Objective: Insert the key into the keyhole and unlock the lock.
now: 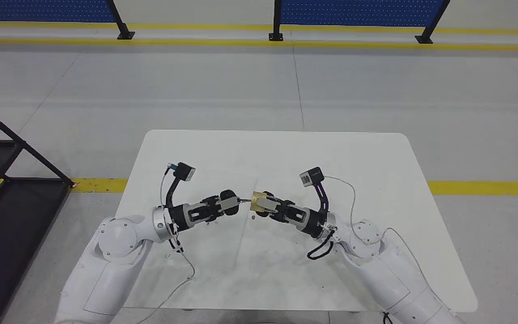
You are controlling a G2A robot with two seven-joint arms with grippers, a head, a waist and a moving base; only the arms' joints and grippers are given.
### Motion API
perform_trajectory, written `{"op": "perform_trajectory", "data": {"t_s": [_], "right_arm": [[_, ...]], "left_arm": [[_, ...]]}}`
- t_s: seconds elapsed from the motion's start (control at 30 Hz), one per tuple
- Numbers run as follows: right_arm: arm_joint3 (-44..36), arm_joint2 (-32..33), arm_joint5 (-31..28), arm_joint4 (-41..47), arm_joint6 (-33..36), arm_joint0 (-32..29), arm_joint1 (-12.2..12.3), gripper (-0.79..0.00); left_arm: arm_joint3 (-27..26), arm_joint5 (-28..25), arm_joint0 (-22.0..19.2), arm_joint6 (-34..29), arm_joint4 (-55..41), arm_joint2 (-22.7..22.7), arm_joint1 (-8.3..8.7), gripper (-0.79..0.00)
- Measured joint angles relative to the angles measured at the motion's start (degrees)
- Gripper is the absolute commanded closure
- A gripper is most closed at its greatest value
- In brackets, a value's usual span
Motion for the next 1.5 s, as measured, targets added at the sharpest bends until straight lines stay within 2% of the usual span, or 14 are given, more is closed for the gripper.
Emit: {"op": "perform_trajectory", "data": {"t_s": [1.07,1.5], "right_arm": [[0.0,0.0,0.0,0.0,0.0,0.0,0.0,0.0],[0.0,0.0,0.0,0.0,0.0,0.0,0.0,0.0]], "left_arm": [[0.87,0.11,-1.11,-0.2,-0.44,1.82,0.49,0.0],[-0.08,-1.28,0.97,0.15,-1.89,-2.6,1.28,0.0]]}}
